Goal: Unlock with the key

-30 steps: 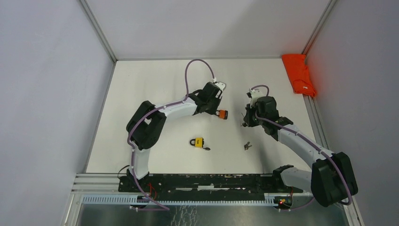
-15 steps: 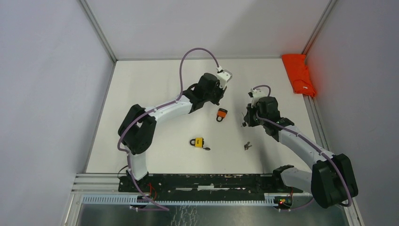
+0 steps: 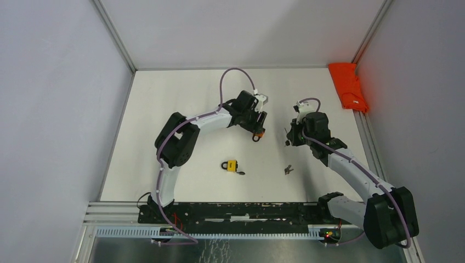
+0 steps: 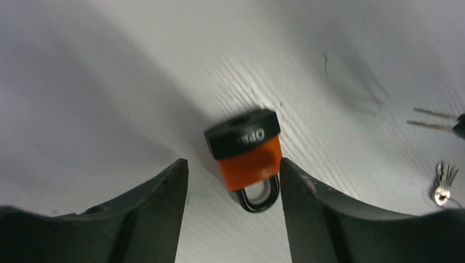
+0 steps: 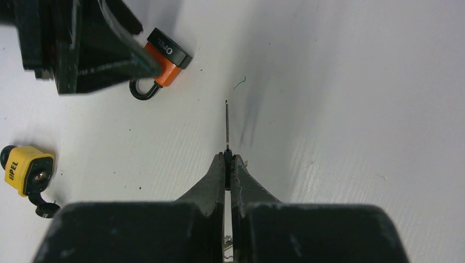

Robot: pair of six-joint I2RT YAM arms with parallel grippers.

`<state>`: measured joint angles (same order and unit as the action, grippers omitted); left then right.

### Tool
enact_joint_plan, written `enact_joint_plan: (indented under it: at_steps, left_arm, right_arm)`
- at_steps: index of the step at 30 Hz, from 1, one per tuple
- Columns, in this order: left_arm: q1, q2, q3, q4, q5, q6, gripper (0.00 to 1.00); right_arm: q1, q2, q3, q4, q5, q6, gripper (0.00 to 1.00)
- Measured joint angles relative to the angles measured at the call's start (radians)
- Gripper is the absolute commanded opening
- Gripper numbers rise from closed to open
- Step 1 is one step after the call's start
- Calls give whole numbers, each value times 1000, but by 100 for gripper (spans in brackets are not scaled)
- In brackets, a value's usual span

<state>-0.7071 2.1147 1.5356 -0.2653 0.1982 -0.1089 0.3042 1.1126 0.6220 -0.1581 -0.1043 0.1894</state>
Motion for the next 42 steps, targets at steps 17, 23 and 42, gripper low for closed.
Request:
enact_joint_plan:
  at_steps: [17, 23, 42]
  left_arm:
    - [7, 4, -55, 27, 165, -78, 78]
    - [14, 34, -21, 33, 167, -95, 61]
    - [18, 11, -55, 110, 187, -163, 2]
  right_arm:
    - [-1, -39, -6, -19, -19, 1, 0]
    - [-1, -47, -14, -19, -19, 1, 0]
    - [-6, -55, -58, -15, -19, 5, 0]
